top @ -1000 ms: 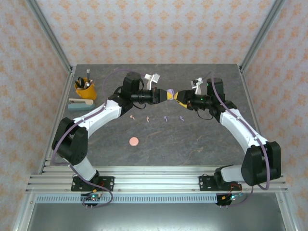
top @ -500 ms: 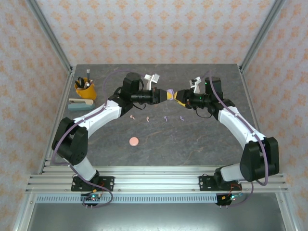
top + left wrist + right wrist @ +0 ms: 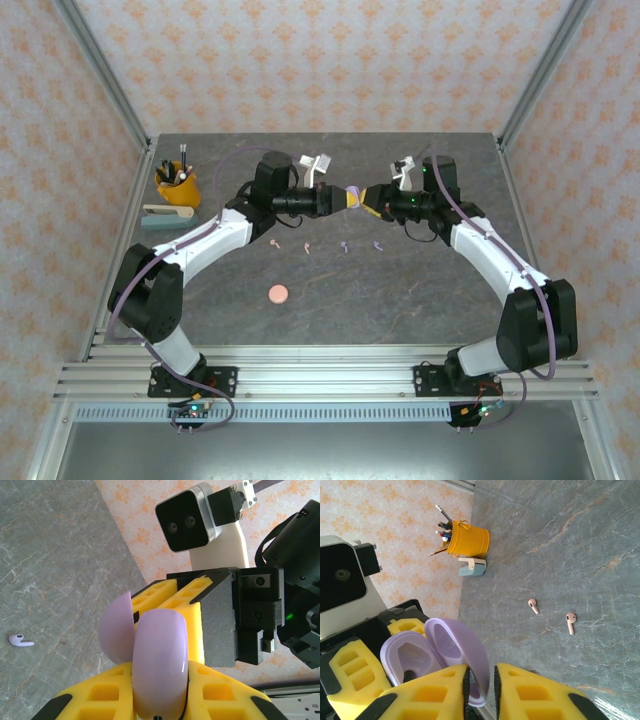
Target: Insert wireless bluetooth earbuds into charging case
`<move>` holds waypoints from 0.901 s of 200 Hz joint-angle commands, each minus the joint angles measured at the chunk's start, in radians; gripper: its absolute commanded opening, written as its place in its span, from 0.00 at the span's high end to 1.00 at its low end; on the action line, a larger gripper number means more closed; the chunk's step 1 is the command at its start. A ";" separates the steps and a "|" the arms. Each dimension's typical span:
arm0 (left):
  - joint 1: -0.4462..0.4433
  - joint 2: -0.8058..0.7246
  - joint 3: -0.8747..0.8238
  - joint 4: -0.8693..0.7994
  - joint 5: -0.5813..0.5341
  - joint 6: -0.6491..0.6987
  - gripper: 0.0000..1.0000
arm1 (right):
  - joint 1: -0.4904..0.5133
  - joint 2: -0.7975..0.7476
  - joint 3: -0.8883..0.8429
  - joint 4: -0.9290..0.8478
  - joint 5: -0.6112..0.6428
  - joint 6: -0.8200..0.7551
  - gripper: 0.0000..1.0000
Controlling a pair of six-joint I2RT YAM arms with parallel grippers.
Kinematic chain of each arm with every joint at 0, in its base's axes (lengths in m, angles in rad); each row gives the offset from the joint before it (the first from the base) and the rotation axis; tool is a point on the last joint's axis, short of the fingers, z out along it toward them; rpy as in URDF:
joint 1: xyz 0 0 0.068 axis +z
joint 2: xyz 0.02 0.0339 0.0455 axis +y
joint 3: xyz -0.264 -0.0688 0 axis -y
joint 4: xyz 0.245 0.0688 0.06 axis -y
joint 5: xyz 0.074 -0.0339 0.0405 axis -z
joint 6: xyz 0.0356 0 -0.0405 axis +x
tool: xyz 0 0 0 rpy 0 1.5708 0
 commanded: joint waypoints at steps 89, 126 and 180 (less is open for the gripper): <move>-0.009 -0.014 0.006 0.050 0.034 -0.006 1.00 | 0.014 0.022 0.029 0.001 0.028 -0.026 0.96; -0.010 -0.012 0.012 0.009 0.003 0.015 0.92 | 0.013 0.021 0.041 -0.017 0.052 -0.034 1.00; 0.001 -0.020 0.033 -0.072 -0.050 0.055 0.28 | 0.013 0.049 0.167 -0.270 0.117 -0.214 1.00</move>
